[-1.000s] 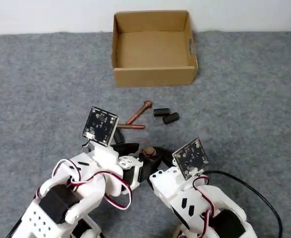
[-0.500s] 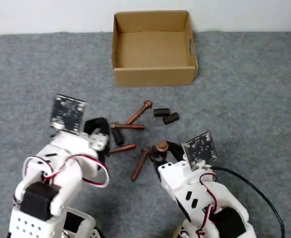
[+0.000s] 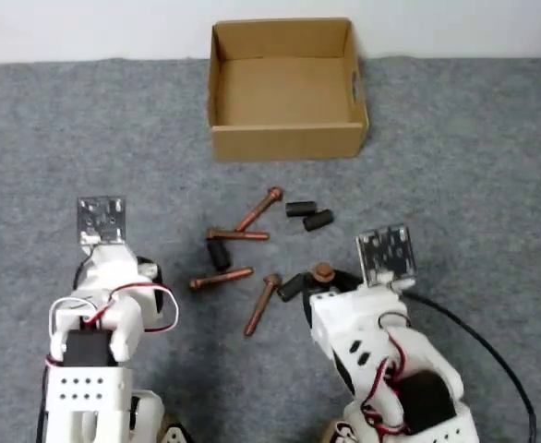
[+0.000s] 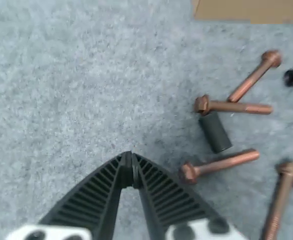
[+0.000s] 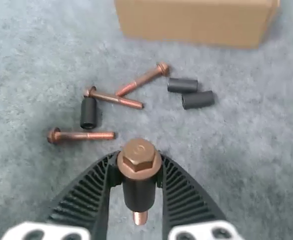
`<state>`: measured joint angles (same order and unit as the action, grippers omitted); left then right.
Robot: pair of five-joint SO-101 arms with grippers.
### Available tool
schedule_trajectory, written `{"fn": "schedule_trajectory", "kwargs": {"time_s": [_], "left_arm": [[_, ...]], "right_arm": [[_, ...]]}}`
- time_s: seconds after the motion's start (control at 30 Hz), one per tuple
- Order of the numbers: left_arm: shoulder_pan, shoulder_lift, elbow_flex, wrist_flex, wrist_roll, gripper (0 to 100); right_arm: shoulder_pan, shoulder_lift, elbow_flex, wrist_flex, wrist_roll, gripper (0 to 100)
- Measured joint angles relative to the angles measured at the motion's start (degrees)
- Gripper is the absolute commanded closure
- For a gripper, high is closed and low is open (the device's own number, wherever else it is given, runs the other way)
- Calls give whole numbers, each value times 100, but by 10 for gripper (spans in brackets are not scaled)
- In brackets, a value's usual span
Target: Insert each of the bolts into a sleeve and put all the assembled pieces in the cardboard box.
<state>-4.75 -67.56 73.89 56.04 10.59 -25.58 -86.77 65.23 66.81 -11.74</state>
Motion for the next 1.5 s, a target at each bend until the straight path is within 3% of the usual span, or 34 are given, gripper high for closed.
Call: {"fn": "schedule_trajectory", "kwargs": {"time_s": [0.3, 0.7, 1.1, 1.5], "left_arm": [[-35, 0, 1178, -1143, -53, 996], [-35, 0, 1969, -2189, -79, 996], [-114, 0, 1978, -2321, -79, 996], [-114, 0, 1978, -2321, -79, 996]], "right_arm": [[44, 2444, -1662, -870, -97, 991], [1116, 5547, -3930, -2365, 193, 991], [1407, 9380, -6954, -3305, 220, 991], [1389, 12563, -10127, -3385, 220, 991]]}}
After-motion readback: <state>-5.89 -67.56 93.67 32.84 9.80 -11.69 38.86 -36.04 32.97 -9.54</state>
